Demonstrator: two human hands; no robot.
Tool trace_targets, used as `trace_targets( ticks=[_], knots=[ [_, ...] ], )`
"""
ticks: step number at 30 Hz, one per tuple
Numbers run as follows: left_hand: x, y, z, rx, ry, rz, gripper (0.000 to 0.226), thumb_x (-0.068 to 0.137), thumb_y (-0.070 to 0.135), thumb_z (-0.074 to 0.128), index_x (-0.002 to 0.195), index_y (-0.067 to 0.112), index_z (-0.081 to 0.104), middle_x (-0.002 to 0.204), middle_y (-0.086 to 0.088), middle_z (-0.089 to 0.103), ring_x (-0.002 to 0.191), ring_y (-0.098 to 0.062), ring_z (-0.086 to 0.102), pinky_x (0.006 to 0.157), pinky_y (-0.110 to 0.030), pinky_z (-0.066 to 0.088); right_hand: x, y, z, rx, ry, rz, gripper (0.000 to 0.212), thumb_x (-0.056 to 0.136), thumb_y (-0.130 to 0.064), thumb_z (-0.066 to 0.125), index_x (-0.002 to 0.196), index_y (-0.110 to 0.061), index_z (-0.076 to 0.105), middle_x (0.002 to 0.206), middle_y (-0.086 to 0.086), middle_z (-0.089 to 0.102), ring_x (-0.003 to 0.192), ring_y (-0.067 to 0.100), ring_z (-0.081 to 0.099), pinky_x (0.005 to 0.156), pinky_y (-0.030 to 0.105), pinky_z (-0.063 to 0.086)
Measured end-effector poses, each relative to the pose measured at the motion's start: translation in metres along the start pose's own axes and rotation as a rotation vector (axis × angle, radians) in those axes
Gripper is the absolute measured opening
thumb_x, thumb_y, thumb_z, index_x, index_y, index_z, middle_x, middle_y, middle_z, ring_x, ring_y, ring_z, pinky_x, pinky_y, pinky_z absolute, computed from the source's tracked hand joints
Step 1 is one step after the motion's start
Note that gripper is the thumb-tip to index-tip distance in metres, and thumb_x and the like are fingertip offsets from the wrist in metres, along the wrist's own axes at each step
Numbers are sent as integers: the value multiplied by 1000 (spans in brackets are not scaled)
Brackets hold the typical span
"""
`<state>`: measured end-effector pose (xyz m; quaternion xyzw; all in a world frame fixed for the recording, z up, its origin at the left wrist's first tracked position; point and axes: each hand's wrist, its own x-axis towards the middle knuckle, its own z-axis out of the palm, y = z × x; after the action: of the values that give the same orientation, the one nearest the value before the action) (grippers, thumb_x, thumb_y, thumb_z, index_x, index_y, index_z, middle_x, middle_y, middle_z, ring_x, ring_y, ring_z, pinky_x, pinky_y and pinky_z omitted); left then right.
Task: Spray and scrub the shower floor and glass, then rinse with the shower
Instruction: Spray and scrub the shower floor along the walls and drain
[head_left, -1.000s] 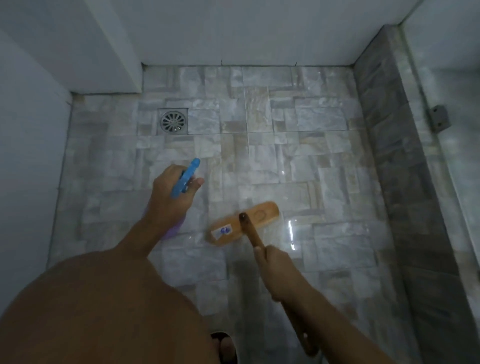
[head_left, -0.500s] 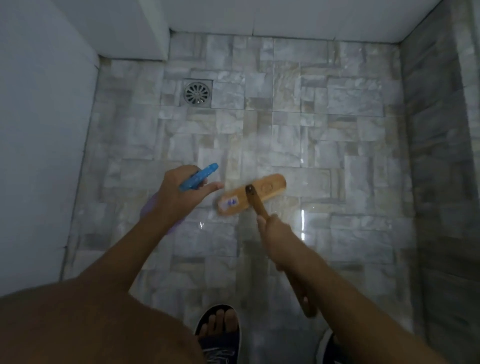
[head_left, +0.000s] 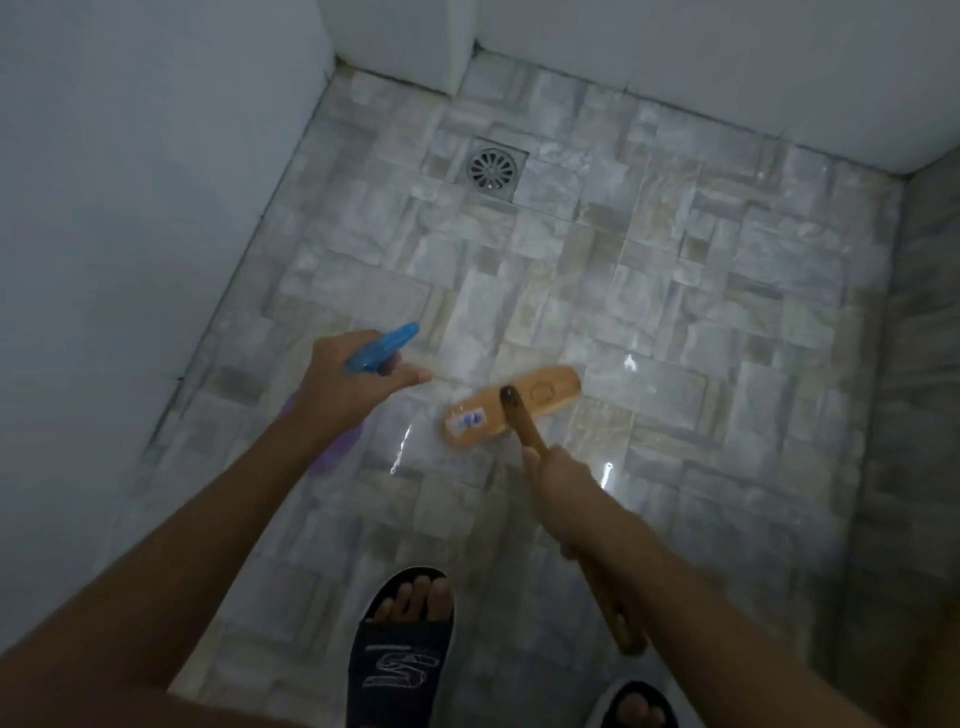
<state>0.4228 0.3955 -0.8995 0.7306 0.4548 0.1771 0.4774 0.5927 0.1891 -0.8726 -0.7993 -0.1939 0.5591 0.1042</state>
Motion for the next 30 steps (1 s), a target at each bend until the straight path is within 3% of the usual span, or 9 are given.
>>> trace_targets(
  ticks=[4,8,10,13,17,20,24,27,30],
  knots=[
    [-27,-8,-8,-37,113,-34,36,71,32,90,64,8,64,60,-11,61,56,-9,52,58,-29,47,-11,3,14,-56,-31,16,44,106,-52,28,119,-15,49,98,3,58,78,16,58,59,31,48],
    [-62,-22,-14,40,168,-95,35,77,30,87,64,7,63,58,-9,60,52,-8,51,55,-30,47,29,-56,17,-187,39,-117,55,108,-48,28,127,-2,52,122,22,60,97,35,63,77,39,52],
    [-73,-25,-19,-5,218,-133,35,75,24,89,66,1,64,62,-15,62,55,-9,53,57,-28,47,41,-82,15,-234,41,-136,57,108,-48,26,129,-1,51,121,24,60,92,38,65,61,38,56],
    [-80,-24,-32,-105,307,-166,36,70,18,91,71,-5,64,67,-19,63,59,-10,55,62,-25,48,28,-76,10,-302,-28,-151,55,108,-46,26,129,-3,52,114,19,59,85,31,63,61,38,54],
    [-91,-28,-40,-126,344,-225,39,73,24,91,64,-1,62,58,-1,55,54,-7,50,57,-25,45,-11,-28,9,-447,-145,-63,50,108,-47,27,127,-8,52,101,8,56,82,22,60,71,38,51],
    [-106,-43,-44,-58,347,-253,42,71,32,90,59,5,60,55,-3,55,52,-11,50,58,-32,47,-11,-42,17,-428,-143,-58,46,108,-47,28,123,-10,51,91,2,53,76,19,57,62,32,46],
    [-116,-51,-61,-31,390,-240,34,69,23,92,70,2,66,65,-12,63,57,-6,53,61,-27,49,11,-117,53,-370,-136,-215,44,111,-27,23,135,0,49,128,25,57,108,42,61,82,44,52],
    [-116,-49,-72,-21,392,-232,38,67,26,93,74,0,65,69,-14,64,58,-7,54,60,-23,48,32,-165,71,-384,-139,-270,46,110,-37,26,132,-2,48,101,21,59,73,37,64,55,41,55],
    [-113,-52,-79,-39,434,-255,42,66,28,94,73,-1,64,70,-16,64,58,-7,53,60,-20,46,34,-165,66,-457,-162,-261,51,109,-44,26,133,-6,49,96,18,58,70,32,61,57,39,53]
  ],
)
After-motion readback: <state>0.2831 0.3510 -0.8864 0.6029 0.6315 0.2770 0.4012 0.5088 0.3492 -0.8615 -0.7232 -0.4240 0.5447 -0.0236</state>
